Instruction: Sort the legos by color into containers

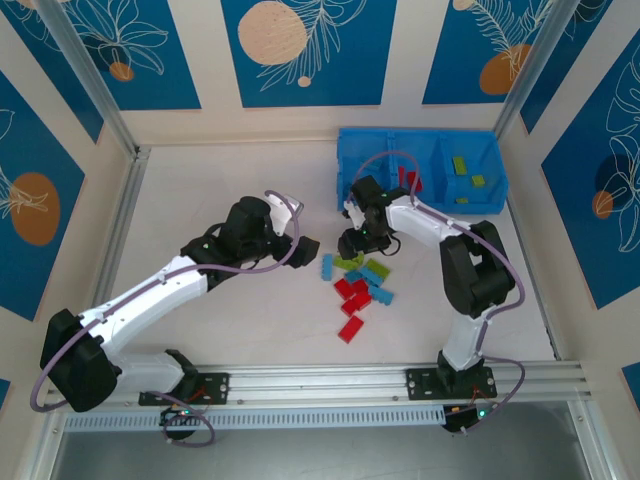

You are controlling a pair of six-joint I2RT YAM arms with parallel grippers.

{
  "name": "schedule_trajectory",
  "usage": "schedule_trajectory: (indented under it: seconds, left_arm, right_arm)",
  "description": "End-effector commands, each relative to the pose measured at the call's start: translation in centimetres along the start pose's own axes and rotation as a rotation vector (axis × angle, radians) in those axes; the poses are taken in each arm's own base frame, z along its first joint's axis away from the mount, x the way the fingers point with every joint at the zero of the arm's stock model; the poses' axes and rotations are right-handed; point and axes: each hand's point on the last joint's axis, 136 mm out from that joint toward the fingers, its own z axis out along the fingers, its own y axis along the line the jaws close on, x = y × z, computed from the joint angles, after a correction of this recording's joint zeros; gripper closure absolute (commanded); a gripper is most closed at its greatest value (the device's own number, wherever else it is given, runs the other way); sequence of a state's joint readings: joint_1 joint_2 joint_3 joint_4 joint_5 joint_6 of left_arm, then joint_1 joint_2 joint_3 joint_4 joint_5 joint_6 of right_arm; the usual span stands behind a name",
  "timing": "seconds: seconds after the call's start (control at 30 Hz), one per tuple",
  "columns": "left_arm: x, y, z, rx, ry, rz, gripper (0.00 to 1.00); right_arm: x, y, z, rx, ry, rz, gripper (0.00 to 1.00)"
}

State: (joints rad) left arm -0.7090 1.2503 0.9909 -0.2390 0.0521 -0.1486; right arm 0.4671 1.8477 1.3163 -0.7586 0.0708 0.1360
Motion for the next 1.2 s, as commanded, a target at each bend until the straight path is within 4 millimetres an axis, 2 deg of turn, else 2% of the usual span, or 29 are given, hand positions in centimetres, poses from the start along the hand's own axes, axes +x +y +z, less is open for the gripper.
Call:
schedule_trajectory:
  seconds: [0.0,0.27,0.43,0.73,0.87,1.0,1.17]
  left_arm:
    - [-0.3,-0.3,0.0,0.016,-0.013,-0.006,0.02]
    - [-0.4,-0.2,0.1,0.011,-0.018,-0.010,0.02]
    - [-0.2,-0.2,0.3,0.012,-0.012,-0.016,0.02]
    - [-0.2,-0.3,0.4,0.018,-0.011,-0.022,0.01]
    - [0.0,-0.2,0.3,0.013,-0.011,-0.025,0.01]
    - [-0.1,-0.2,0.3,0.013,-0.012,-0.023,0.01]
    - [0.2,-0.1,0.5,0.007,-0.006,-0.023,0.01]
  right_arm:
    - [-1.6,1.0,-0.1,-0.052,-0.027,-0.034,0.36]
    - [-0.5,-0.5,1.9,0.019,0.050,-0.017,0.40]
    - [0.1,0.3,2.4,-0.039,0.076,-0.003,0.36]
    - [0.7,0.8,3.1,-0.068,0.120,0.028,0.37]
    - [0.8,-0.8,3.6,0.031,0.146,0.039,0.35]
    - [0.0,-1.5,3.4,0.071,0.129,0.072,0.42]
    - [-1.1,-1.4,2.5,0.071,0.095,0.102,0.58]
